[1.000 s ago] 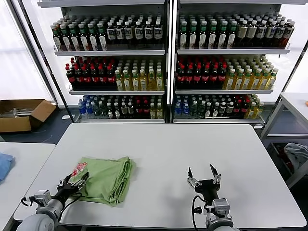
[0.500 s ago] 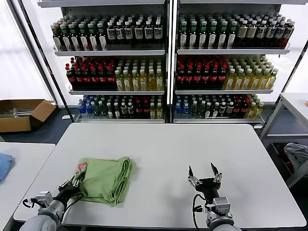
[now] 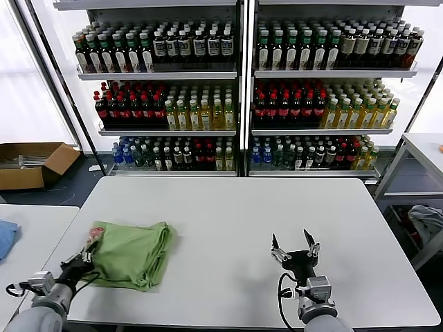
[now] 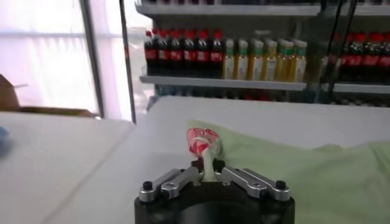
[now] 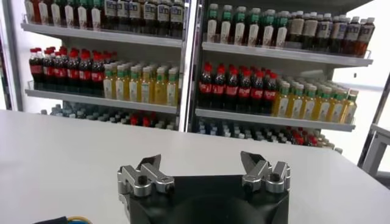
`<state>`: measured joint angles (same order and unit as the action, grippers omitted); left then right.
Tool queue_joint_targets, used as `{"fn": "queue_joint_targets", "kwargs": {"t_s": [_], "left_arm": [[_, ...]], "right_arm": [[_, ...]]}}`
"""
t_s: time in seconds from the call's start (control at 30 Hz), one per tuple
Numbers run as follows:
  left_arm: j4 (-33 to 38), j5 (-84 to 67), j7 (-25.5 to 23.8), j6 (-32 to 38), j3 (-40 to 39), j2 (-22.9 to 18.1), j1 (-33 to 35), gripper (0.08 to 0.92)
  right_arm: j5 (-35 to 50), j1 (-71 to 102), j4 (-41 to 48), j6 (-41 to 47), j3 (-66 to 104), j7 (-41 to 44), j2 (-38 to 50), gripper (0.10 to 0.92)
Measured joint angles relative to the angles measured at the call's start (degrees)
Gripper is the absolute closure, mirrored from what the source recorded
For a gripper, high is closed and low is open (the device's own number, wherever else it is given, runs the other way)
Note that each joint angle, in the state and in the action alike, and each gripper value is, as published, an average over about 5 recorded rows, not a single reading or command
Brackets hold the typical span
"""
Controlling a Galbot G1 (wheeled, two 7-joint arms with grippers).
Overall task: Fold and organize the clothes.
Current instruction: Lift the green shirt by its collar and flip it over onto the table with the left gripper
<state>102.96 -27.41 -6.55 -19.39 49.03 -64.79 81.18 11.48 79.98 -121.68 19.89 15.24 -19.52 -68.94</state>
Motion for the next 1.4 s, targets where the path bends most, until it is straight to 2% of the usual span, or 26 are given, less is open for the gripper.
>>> {"fn": "queue_joint_targets", "kwargs": {"t_s": [0.43, 0.6, 0.77, 0.97, 1.2, 1.4], "left_arm": [[-2.5, 2.3, -1.0, 1.8, 9.2, 12.1, 1.1, 0.877], [-3.1, 2.7, -1.0, 2.0, 9.6, 14.2, 0.8, 0.877], [-2.0, 2.5, -0.3, 1.2, 9.3, 14.5, 0.4, 0.877], [3.9, 2.7, 1.5, -1.1, 6.8, 11.1, 0.1, 0.877], [12.1, 6.6, 3.0, -2.9, -2.6, 2.4, -0.4, 0.877], [14.4, 11.4, 3.8, -3.8, -13.3, -5.0, -2.4, 0.877]], "right_arm": [[0.5, -0.9, 0.4, 0.8, 0.2, -0.1, -0.8, 0.203], [0.5, -0.6, 0.1, 1.3, 0.7, -0.2, -1.0, 0.203], [0.5, 0.0, -0.2, 1.6, 1.5, -0.4, -1.3, 0.203], [-0.4, 1.3, -0.2, 1.4, 1.8, -0.3, -2.0, 0.203], [-2.0, 3.1, -0.1, 1.5, 2.3, -0.4, -2.9, 0.203], [-3.8, 4.8, -0.2, 1.5, 2.8, -0.2, -3.8, 0.203]]}}
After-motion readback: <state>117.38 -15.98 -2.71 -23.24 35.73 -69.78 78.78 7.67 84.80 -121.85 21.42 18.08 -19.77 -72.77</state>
